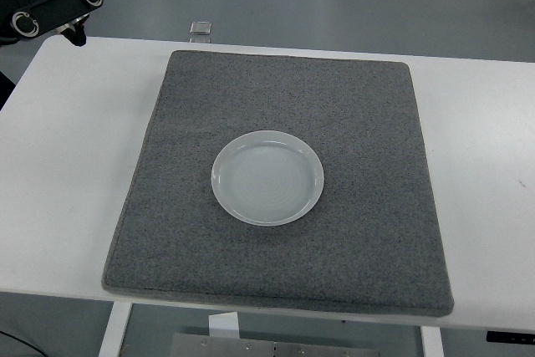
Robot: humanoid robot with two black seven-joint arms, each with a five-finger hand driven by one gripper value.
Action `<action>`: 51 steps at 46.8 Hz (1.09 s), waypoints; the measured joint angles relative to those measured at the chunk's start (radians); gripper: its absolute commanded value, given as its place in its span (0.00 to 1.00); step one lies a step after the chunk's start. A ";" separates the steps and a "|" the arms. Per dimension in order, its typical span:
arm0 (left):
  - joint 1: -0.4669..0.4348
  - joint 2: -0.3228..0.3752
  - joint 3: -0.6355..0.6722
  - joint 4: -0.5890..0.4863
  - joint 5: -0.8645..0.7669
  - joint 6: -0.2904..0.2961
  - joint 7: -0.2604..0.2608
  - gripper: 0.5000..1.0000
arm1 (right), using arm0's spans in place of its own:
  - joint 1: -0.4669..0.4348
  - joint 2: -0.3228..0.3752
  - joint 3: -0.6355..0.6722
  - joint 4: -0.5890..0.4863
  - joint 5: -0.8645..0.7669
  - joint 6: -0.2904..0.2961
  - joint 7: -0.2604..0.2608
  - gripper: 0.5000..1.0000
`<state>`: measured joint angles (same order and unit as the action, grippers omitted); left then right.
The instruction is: Place the bread on the plate
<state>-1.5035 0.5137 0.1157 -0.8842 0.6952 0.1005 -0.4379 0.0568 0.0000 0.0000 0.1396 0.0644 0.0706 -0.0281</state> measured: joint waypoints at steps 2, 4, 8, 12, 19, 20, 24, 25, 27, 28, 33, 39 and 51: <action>-0.021 0.017 0.001 -0.081 0.001 0.004 0.001 0.00 | 0.000 0.000 0.000 0.000 0.000 0.000 0.000 0.90; -0.042 0.036 0.001 -0.159 0.002 0.011 0.001 0.00 | 0.000 0.000 0.000 0.000 0.000 -0.001 0.000 0.90; -0.070 0.059 0.011 -0.285 0.009 0.033 0.001 0.00 | 0.000 0.000 0.000 0.000 0.000 -0.001 0.000 0.90; -0.073 0.068 0.023 -0.379 0.075 0.060 0.001 0.00 | 0.000 0.000 0.000 0.000 0.000 -0.001 0.000 0.90; -0.010 0.068 0.025 -0.460 0.245 0.126 0.001 0.00 | 0.000 0.000 0.000 0.000 0.000 -0.001 0.000 0.90; 0.004 0.067 0.025 -0.465 0.259 0.131 0.000 0.00 | 0.000 0.000 0.000 0.000 0.000 -0.001 0.000 0.90; 0.049 0.065 0.023 -0.474 0.306 0.147 -0.001 0.00 | 0.000 0.000 0.000 0.000 0.000 -0.001 0.000 0.90; 0.059 0.065 0.023 -0.475 0.317 0.152 -0.002 0.00 | 0.000 0.000 0.000 0.000 0.000 -0.001 0.000 0.90; 0.088 0.063 0.023 -0.476 0.346 0.162 -0.002 0.00 | 0.000 0.000 0.000 0.000 0.000 -0.001 0.000 0.90; 0.102 0.061 0.023 -0.476 0.360 0.167 -0.003 0.00 | 0.000 0.000 0.000 0.000 0.000 -0.001 0.000 0.90; 0.182 0.056 0.022 -0.476 0.458 0.204 -0.004 0.00 | 0.000 0.000 0.000 0.000 0.000 -0.001 0.000 0.90; 0.265 0.051 0.014 -0.468 0.520 0.242 -0.008 0.00 | 0.000 0.000 0.000 0.000 0.000 0.000 0.000 0.91; 0.379 0.007 0.013 -0.421 0.542 0.284 -0.017 0.00 | 0.000 0.000 0.000 0.000 0.000 -0.002 0.000 0.90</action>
<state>-1.1240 0.5204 0.1289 -1.3057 1.2372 0.3841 -0.4548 0.0568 0.0000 0.0000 0.1396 0.0644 0.0691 -0.0281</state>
